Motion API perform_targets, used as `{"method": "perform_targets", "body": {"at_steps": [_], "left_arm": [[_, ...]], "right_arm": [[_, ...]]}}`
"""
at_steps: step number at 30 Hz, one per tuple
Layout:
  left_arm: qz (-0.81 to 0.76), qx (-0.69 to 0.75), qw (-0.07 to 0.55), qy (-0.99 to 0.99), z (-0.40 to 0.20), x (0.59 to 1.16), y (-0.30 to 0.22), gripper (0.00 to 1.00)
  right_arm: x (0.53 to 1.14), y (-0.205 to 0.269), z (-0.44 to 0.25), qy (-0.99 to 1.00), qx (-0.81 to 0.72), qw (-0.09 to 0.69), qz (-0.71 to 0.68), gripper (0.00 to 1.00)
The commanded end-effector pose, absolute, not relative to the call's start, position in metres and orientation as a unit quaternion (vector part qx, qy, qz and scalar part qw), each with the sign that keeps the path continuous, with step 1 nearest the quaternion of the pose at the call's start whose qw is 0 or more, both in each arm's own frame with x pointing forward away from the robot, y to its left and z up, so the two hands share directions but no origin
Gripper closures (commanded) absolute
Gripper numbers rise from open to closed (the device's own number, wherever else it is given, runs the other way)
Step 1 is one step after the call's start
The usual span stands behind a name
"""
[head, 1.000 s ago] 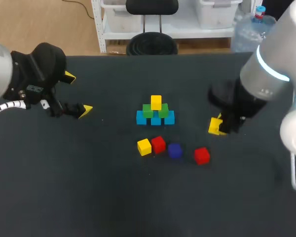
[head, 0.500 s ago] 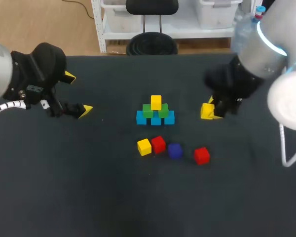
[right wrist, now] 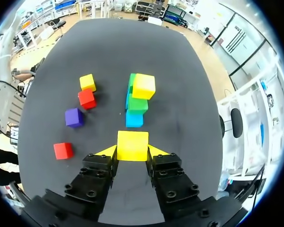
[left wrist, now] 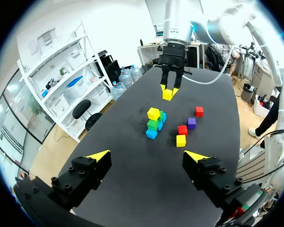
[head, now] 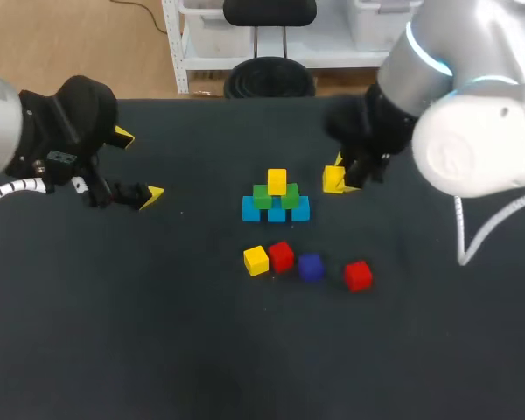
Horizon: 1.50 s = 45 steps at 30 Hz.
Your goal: Place the blue cubes, place green cubes on the blue cubes, place the yellow cubes on the green cubes, then place the red cubes on the yellow cubes, and place purple cube on the red cubes.
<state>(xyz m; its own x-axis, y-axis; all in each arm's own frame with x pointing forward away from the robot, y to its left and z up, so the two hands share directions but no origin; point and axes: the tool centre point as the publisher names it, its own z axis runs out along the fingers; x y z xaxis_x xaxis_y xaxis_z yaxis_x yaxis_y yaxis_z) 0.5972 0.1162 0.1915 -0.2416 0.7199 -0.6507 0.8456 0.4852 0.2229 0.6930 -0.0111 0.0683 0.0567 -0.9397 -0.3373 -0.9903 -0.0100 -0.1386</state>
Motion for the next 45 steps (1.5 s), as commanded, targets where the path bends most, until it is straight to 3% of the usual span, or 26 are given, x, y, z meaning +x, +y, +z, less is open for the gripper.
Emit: {"method": "perform_targets", "body": {"at_steps": [1, 45], "left_arm": [[-0.089, 0.501, 0.361, 0.782, 0.191, 0.598, 0.117, 0.00], [-0.089, 0.501, 0.361, 0.782, 0.191, 0.598, 0.117, 0.00]], "right_arm": [[0.700, -0.003, 0.068, 0.679, -0.712, 0.155, 0.087, 1.00], [0.705, 0.038, 0.056, 0.663, -0.728, 0.152, 0.084, 1.00]]}}
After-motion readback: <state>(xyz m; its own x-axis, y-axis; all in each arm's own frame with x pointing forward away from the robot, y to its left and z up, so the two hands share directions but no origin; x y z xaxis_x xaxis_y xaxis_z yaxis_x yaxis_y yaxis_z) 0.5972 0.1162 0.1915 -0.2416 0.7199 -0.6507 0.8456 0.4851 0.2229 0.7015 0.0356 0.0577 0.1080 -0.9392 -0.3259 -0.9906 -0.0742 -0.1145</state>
